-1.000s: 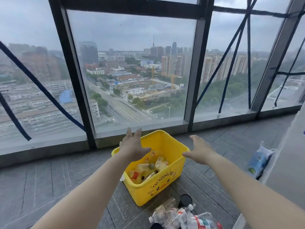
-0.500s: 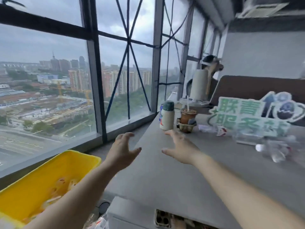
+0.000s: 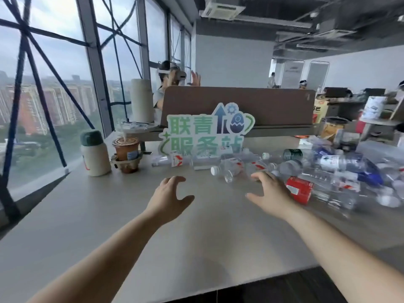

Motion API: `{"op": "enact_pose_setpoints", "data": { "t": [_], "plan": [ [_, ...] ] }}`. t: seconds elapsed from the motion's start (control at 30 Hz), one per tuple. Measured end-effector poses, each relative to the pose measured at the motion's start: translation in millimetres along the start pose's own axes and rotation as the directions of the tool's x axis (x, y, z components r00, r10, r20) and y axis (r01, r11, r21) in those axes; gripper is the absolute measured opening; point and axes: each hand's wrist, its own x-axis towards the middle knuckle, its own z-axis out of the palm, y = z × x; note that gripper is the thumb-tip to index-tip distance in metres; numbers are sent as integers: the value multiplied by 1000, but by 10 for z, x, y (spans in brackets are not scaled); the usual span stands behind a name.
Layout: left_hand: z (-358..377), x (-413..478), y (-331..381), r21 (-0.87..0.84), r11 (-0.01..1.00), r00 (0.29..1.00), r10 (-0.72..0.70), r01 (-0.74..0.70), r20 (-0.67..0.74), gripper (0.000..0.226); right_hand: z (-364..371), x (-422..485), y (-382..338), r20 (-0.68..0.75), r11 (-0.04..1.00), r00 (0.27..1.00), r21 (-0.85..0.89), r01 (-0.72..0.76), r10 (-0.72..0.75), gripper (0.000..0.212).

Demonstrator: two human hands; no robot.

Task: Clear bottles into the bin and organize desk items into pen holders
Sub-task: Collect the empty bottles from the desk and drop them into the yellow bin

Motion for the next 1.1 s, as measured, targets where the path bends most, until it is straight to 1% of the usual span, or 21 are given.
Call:
{"op": "enact_pose_setpoints", "data": {
  "t": [0.1,0.17,0.3,0.4,0.5,0.57,0.63,0.67,0.77,0.87,0.93,1.0,1.03,1.1],
  "plan": [
    [315,302,308,5,999,999,37,-37,28,66,-173,28,464,-57,985,994,-141,-101,94,59],
    [510,501,498,19,998,998,64,-64,30,70,-273,73,726,-70,960,985,-222,-171,159,65],
    [883,846,675,103,990,994,93,-98,54,76,-309,160,1111,-33,937,968,-243,-249,249,76],
    [1113,1074,732,78,993,995,83,-86,50,79,-251,191,1302,-11,927,964,-271,-259,266,84],
    [1295,1221,777,68,995,996,68,-72,57,81,-225,243,1382,-35,926,968,-284,-249,249,86],
    [1384,1263,775,133,988,996,67,-74,54,82,-205,280,1389,-24,931,969,-273,-242,245,87],
    [1440,1273,768,179,982,998,54,-60,35,78,-166,289,1372,3,935,971,-272,-228,237,89],
    [1455,1275,769,164,985,999,40,-44,27,76,-148,287,1358,10,936,973,-275,-218,229,90],
    [1440,1229,803,36,999,999,6,-7,42,71,-163,261,1279,12,931,980,-316,-182,196,92],
    [1338,1053,769,-15,1000,999,25,-25,33,69,-217,191,1147,25,910,988,-393,-131,153,87],
    [1143,869,698,-50,998,999,46,-47,-14,68,-274,98,1016,17,913,994,-397,-95,111,81],
    [837,639,527,-92,994,993,54,-64,-105,65,-351,47,787,0,925,1000,-380,-26,29,78],
    [644,478,417,-117,991,987,46,-64,-152,64,-376,23,626,0,934,1000,-358,9,-10,78],
    [188,148,168,-170,983,971,23,-65,-239,62,-369,-13,245,-45,955,993,-281,90,-106,73]
  ]
}}
